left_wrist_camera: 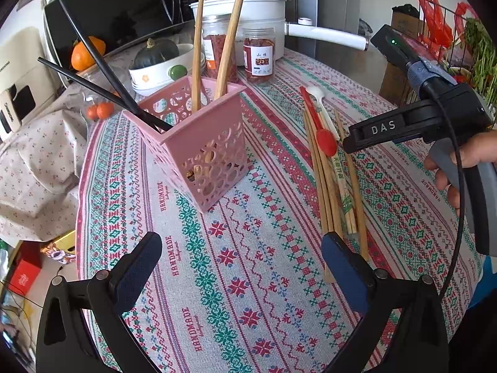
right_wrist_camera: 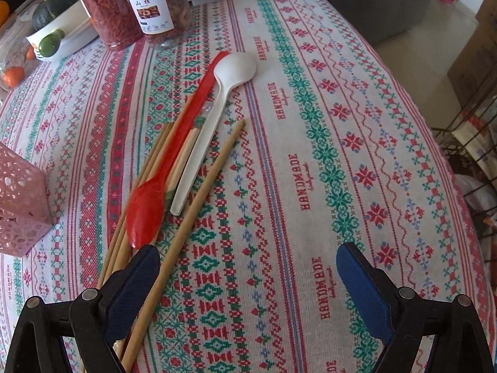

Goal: Organize utensils
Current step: 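Move the right tool back over the utensil pile, then grasp a wooden chopstick from the pile with the right tool, then grasp the white plastic spoon with the left tool while the right tool holds its chopstick, then carry the white spoon and chopstick over the pink basket and release both inside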

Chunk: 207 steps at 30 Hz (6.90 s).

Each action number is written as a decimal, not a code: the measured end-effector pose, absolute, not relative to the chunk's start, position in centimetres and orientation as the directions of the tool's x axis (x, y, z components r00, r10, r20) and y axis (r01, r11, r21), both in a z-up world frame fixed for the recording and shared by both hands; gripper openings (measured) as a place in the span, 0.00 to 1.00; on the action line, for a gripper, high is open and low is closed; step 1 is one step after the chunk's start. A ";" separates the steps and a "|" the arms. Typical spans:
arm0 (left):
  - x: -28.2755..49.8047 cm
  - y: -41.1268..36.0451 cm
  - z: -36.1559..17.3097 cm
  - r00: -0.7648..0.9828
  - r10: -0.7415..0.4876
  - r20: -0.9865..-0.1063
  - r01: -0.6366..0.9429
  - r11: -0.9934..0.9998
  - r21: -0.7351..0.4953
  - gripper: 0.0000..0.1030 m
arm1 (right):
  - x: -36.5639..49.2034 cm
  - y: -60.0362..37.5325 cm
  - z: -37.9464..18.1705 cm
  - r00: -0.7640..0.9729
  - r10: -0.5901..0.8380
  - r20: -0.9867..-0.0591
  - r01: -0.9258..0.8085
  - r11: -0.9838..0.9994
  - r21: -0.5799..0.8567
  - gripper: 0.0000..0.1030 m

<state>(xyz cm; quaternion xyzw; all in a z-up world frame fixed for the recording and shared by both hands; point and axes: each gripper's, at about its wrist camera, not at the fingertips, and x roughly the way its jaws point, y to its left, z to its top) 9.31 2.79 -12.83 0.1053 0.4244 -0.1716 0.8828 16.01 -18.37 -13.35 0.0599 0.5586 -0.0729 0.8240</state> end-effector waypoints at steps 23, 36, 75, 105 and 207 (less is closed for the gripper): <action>9.2 -0.4 -11.8 0.553 -0.251 -0.794 0.423 0.906 0.008 1.00 | 14.5 -18.0 -14.5 0.305 -0.049 -0.951 0.135 0.991 -0.008 0.27; 11.3 -6.4 -12.0 0.495 -0.241 -0.835 0.427 0.904 -0.008 1.00 | 11.5 -24.3 -12.8 0.313 0.039 -0.949 0.166 0.981 0.095 0.06; 24.6 -18.5 -14.9 0.262 -0.202 -0.944 0.500 0.865 -0.046 0.14 | 11.7 -28.4 -10.8 0.379 0.179 -0.908 0.197 0.943 0.268 0.07; 20.7 -13.1 -14.1 0.227 -0.192 -0.955 0.433 0.898 -0.077 0.15 | 11.6 -27.9 -10.7 0.378 0.193 -0.905 0.197 0.939 0.283 0.07; 12.0 14.1 -5.1 0.548 -0.284 -0.787 0.147 0.959 -0.243 0.92 | 13.5 -5.0 2.3 0.747 0.296 -0.596 -0.185 0.952 0.242 0.07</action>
